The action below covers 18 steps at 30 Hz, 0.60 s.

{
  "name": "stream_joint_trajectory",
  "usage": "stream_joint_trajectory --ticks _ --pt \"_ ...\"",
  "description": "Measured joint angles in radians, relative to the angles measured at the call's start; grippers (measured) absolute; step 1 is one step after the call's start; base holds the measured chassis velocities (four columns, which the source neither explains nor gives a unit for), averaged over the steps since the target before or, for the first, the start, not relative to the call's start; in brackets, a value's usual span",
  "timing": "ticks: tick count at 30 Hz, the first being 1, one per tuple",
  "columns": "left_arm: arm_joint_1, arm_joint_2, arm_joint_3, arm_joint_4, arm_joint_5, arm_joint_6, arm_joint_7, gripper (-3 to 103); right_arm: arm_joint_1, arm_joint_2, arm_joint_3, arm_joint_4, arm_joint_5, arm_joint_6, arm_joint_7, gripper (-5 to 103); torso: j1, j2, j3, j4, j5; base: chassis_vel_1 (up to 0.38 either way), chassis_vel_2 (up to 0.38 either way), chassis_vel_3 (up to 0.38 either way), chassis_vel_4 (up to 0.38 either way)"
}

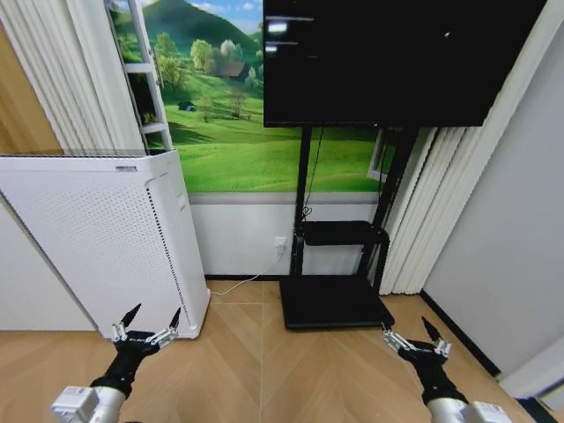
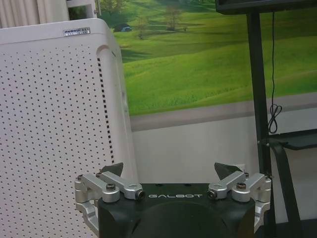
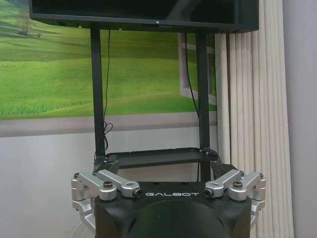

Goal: Pick up the trash bin and place the garbage on the floor into it.

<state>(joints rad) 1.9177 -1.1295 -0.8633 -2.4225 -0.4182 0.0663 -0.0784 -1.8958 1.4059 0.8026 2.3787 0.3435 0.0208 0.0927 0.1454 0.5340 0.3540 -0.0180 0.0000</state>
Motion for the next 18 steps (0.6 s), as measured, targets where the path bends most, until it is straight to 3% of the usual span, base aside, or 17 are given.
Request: stream_joint_trajectory --ticks 18 --pt "0.000 0.000 0.000 0.000 0.000 0.000 0.000 100 0.000 0.000 0.000 0.000 0.000 0.000 0.000 100 0.031 0.080 0.049 0.0000 0.0000 0.000 0.000 0.000 0.000"
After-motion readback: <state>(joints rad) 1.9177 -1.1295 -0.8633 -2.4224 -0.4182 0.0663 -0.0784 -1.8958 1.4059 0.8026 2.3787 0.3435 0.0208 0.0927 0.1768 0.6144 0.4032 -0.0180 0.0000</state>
